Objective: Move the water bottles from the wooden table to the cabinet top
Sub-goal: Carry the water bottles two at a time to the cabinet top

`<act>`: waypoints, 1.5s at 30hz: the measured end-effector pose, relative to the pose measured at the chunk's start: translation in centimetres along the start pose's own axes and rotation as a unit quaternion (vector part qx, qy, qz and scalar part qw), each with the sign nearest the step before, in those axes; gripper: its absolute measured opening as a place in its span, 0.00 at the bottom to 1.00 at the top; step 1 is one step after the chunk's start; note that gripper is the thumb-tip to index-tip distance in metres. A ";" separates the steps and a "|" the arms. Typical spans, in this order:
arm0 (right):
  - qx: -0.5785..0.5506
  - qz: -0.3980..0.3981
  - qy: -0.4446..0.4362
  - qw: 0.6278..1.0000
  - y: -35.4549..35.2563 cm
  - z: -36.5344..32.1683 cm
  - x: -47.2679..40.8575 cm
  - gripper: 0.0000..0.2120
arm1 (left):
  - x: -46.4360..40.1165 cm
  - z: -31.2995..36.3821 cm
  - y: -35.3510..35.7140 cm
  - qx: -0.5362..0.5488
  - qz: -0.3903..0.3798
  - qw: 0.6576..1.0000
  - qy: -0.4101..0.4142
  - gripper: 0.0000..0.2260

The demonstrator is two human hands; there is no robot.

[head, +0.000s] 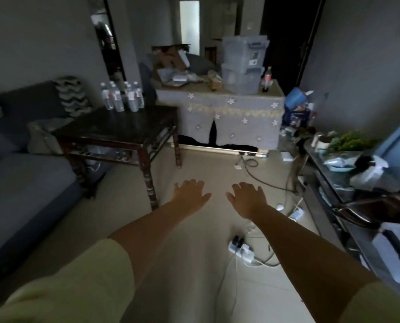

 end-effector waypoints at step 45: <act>-0.008 -0.034 -0.173 0.984 8.5 -51.2 -59.4 0.23 | -34.2 -66.1 -0.5 0.020 0.007 0.963 -0.267 0.23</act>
Point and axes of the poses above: each hand's wrist, its own x-axis away from the middle knuckle, its own y-axis out of the palm, z = x × y, the point moved 8 cm from there along -x, towards the middle knuckle, and after that the axes turned 11 degrees about z, right-handed, at the moved point
